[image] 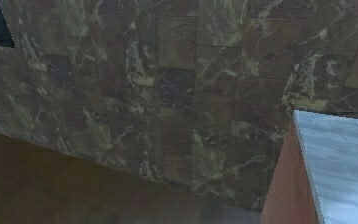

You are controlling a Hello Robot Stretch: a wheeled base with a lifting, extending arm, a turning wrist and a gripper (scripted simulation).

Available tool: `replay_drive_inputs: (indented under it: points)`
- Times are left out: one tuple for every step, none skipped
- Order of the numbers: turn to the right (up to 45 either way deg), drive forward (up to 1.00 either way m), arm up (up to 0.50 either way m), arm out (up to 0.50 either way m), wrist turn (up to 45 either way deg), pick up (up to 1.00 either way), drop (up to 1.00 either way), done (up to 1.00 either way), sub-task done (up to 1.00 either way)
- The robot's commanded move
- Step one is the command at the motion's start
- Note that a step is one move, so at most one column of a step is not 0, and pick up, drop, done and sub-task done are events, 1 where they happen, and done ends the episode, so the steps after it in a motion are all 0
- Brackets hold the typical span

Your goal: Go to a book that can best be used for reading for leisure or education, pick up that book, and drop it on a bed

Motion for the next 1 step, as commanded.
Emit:
replay_drive_inputs:
  points:
    - [45.0, 0.00, 0.00, 0.00, 0.0, 0.00, 0.00, 0.00, 0.00]
